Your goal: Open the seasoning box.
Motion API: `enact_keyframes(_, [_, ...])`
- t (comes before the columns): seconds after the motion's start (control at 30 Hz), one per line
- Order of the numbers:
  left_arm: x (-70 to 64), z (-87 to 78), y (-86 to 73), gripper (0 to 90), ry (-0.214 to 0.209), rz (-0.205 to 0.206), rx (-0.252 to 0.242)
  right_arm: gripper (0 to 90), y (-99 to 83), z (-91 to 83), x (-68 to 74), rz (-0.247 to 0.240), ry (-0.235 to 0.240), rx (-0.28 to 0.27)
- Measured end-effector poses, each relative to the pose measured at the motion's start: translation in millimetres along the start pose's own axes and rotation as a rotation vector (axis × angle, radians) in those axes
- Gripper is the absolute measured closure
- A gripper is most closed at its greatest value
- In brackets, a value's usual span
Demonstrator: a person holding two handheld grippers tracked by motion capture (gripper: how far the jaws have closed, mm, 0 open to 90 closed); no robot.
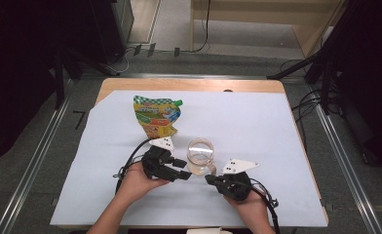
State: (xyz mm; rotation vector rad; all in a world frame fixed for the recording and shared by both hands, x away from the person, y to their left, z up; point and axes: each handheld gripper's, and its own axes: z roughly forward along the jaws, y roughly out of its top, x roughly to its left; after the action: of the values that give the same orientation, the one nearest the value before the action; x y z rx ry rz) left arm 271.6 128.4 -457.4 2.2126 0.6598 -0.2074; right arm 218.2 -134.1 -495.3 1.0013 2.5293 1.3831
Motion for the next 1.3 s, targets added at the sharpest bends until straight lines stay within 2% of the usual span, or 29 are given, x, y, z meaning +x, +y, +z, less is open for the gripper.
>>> enact_keyframes(0.37, [-0.5,4.4,-0.2,45.5,-0.002,0.0,0.007,90.0,-3.1,-10.9,-12.0,0.037,-0.021,-0.004])
enact_keyframes(0.67, [-0.1,3.5,0.0,43.0,-0.001,-0.005,-0.005,90.0,-5.2,-9.4,-21.7,0.057,-0.037,0.01])
enact_keyframes(0.9, [-4.1,6.2,-0.3,42.3,-0.004,0.016,-0.025,90.0,-5.9,-14.5,-32.2,0.086,-0.059,0.003])
enact_keyframes(1.0, [-5.7,7.6,-0.1,41.8,-0.008,0.027,-0.014,90.0,-6.0,-16.1,-36.4,0.094,-0.069,0.001])
enact_keyframes(1.3, [-6.3,9.0,0.2,41.4,-0.009,0.029,-0.016,90.0,-5.6,-18.0,-45.7,0.103,-0.094,-0.003])
